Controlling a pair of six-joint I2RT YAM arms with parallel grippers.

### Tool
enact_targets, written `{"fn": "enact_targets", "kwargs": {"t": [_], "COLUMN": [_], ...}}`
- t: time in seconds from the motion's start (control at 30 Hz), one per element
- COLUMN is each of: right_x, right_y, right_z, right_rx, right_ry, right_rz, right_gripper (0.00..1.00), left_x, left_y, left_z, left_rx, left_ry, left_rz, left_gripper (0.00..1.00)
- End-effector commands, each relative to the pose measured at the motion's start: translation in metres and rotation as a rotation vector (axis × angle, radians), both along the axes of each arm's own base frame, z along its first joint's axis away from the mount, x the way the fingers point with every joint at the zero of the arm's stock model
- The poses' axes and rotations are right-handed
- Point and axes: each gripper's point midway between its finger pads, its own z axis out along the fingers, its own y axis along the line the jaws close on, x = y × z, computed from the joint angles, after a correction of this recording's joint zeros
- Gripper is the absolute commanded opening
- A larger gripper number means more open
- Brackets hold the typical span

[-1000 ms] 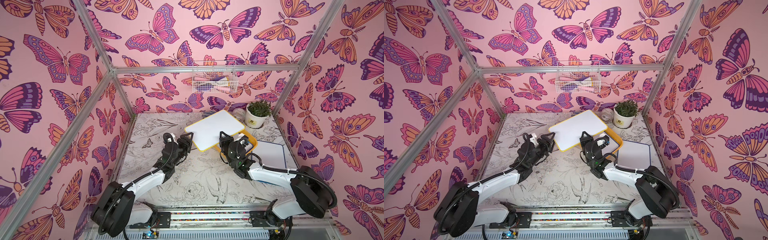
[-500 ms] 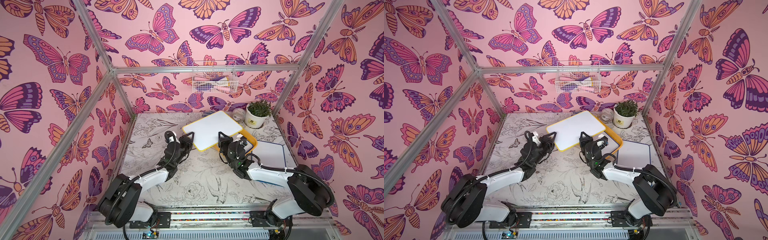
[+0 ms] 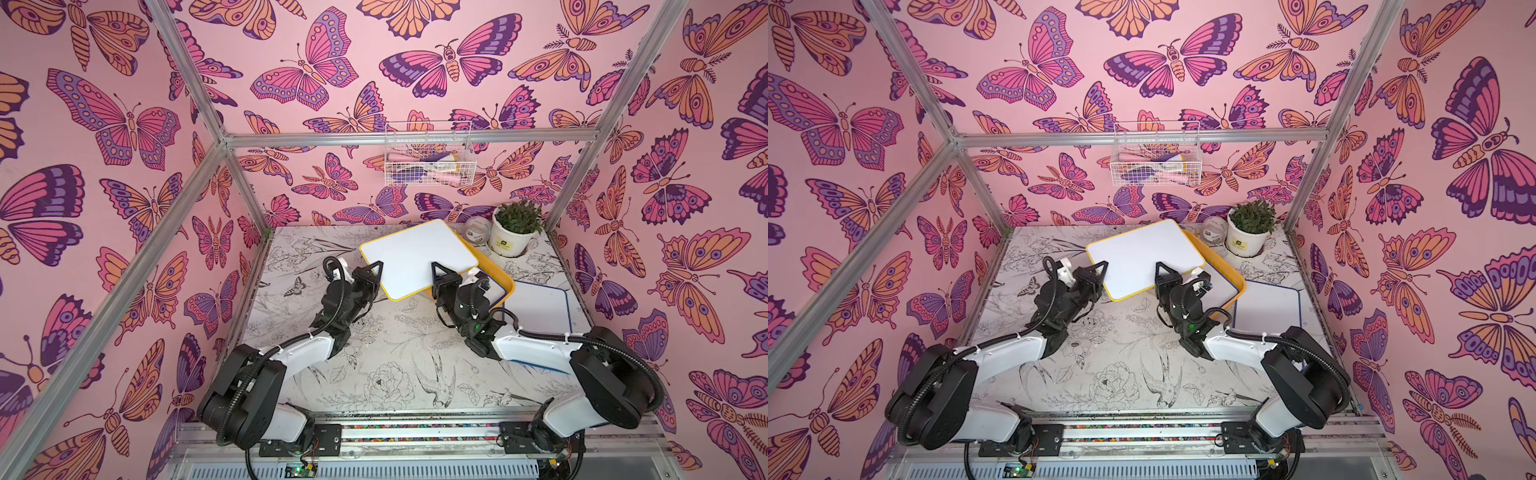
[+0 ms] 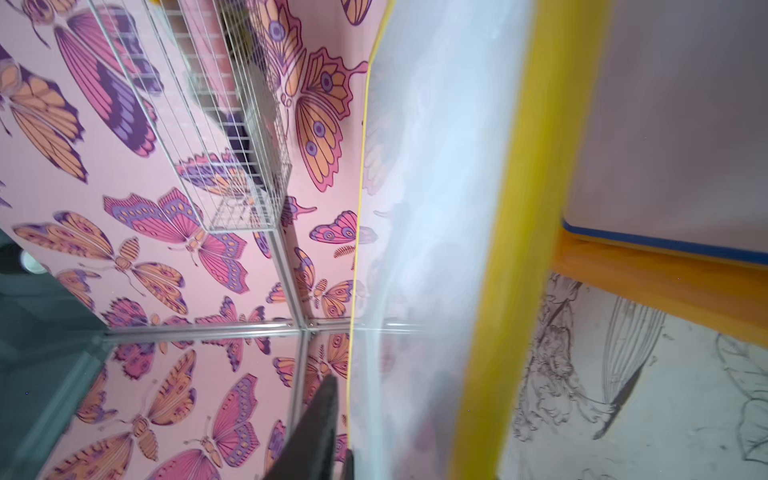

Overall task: Put the whiteboard into the storage box
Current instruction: Pick up the whiteboard at the center of the board.

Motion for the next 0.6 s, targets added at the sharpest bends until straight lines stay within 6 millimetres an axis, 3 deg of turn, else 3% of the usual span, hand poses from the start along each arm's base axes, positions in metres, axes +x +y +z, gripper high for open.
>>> {"fn": "enact_targets", "kwargs": {"t": [0.0,0.2,0.37,0.43,0.57], "right_x": [-0.006,-0.019,-0.027,-0.028,-0.029], "right_y": [0.009,0.001,-0.037,-0.058,-0.08], "right_z": [0.003,-0.031,-0.057,-0.057,-0.038], "right_rx": [-0.028,-0.228,-0.287,-0.289,-0.334], "right_ry": [-0.016,0.048,0.071,0.061,0.033], "right_rz": [0.072,0.204,0.281,0.291,0.352], "right_gripper": [0.51,0.65,0.67,0.67,0.68], "left_x": [0.004,0.008,0.012,0.013,0.015], "left_y": [0.017,0.054,0.06,0.052,0.042], "left_z": [0.035,0.036,0.042,0.045,0.046], "left_rx": [0.018,0.006,0.023,0.03,0.032], "left_ry": [-0.132,-0.144,-0.176,-0.192,-0.212], "left_rz": [-0.043,-0.135,-0.253,-0.322,-0.413], "left_gripper": [0.07,0.06,0.06,0.06,0.07]}}
